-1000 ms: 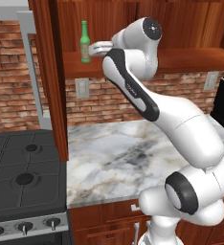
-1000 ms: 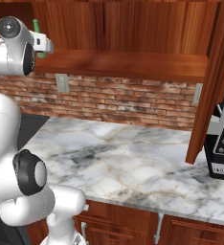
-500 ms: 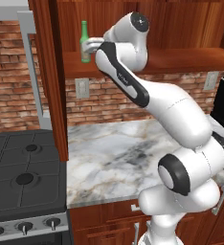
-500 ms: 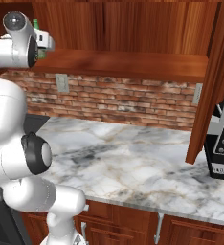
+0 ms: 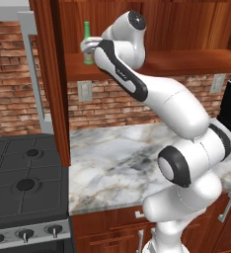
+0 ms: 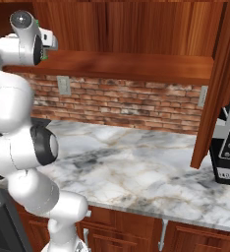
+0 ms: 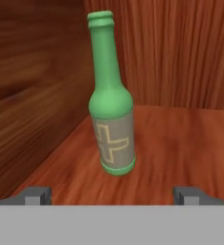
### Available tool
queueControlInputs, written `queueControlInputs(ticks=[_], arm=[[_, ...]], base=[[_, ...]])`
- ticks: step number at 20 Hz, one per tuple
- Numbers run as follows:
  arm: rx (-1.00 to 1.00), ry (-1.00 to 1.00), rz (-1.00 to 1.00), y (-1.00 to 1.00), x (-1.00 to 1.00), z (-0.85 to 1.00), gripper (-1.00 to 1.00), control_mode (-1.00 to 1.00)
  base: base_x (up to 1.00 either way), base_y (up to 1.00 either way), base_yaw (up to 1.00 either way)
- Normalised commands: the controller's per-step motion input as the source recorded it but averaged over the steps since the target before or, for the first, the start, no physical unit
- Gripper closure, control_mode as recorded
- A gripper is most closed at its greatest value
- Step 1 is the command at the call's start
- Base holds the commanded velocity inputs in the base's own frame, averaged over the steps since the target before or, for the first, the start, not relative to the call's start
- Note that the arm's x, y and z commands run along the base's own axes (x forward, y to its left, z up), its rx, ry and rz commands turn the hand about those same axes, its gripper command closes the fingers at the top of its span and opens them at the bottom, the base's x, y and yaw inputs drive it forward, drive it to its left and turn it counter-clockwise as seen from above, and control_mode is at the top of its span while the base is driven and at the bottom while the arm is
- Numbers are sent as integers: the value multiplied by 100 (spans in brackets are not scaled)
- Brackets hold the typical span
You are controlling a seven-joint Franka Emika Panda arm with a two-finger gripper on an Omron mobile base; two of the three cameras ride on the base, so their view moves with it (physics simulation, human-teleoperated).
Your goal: Get the candle and the beer from the cabinet and move them to the dining counter.
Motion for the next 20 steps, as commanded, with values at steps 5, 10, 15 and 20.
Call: queueControlInputs(ticks=[5, 10, 15, 20], arm=[[0, 0, 3, 15, 25, -11, -100, -100], [0, 0, 3, 9, 24, -4, -100, -100], [0, 0, 2, 4, 19, -1, -100, -100], [0, 0, 1, 6, 20, 0, -100, -100]], base=[[0, 0, 0], [0, 0, 0], [0, 0, 0], [0, 0, 0]])
